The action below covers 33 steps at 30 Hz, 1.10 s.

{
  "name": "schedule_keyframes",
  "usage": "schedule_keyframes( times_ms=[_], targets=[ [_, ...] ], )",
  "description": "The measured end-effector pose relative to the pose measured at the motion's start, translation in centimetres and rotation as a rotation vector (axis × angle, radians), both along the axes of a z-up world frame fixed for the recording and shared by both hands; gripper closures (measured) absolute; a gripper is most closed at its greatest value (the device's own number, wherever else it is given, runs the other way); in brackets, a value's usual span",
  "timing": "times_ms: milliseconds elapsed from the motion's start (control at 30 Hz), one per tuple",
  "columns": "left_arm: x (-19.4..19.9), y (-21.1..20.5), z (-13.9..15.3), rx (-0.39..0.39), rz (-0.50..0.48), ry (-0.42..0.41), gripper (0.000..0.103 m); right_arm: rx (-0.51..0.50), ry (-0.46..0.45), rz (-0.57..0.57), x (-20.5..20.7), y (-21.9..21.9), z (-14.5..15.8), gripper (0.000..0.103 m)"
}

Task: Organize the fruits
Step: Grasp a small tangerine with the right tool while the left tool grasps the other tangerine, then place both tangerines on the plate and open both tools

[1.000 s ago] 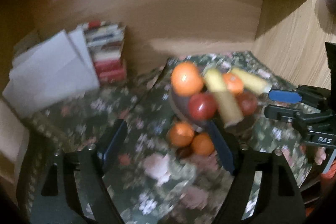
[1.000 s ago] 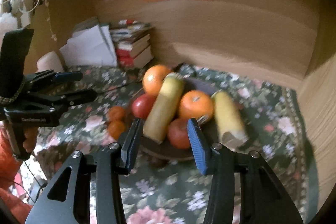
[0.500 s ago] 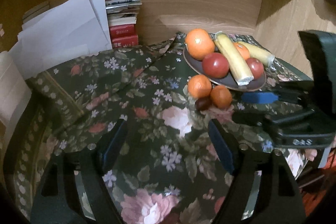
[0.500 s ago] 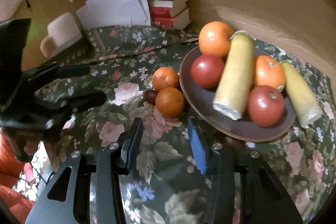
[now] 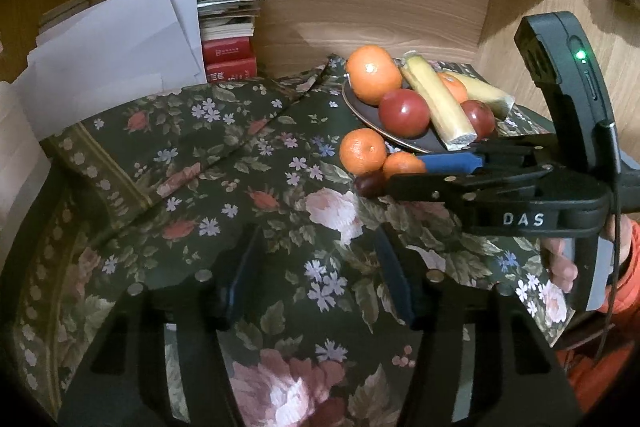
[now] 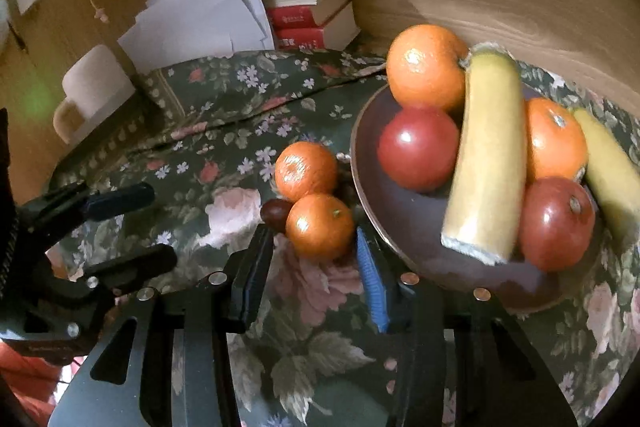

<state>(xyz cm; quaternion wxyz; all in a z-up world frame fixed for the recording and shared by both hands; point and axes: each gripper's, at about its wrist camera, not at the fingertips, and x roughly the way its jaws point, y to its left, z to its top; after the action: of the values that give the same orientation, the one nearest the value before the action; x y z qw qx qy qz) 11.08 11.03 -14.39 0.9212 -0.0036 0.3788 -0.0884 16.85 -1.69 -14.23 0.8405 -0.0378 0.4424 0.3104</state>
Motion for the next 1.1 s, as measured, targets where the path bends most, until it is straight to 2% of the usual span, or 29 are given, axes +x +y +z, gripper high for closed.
schedule_keyframes(
  times_ms=[167,333,500,700,1000,1100],
  targets=[
    [0.7,0.3,0.2,-0.010,0.010,-0.004,0.045,-0.032,-0.022,0.021,0.3,0.9,-0.1,0.070],
    [1.8,-0.1,0.7,-0.005,0.000,-0.004,0.045,-0.034,-0.040,0.044,-0.5,0.0,0.6,0.071],
    [4.1,-1.6,0.8,-0.005,-0.041,0.021,0.045,-0.016,-0.105,0.016,-1.5,-2.6,2.9,0.071],
    [7.3,-4.1,0.0,0.001,-0.079,0.070,0.046,-0.015,-0.161,-0.068,-1.1,-6.7,4.9,0.071],
    [10.4,-5.2,-1.3,0.027,-0.069,0.131,0.065,-0.025,-0.177,-0.161,-0.1,-11.5,5.3,0.071],
    [10.6,-5.2,-1.5,0.023,-0.070,0.137,0.065,-0.025,-0.179,-0.180,0.4,-12.4,5.3,0.071]
  ],
)
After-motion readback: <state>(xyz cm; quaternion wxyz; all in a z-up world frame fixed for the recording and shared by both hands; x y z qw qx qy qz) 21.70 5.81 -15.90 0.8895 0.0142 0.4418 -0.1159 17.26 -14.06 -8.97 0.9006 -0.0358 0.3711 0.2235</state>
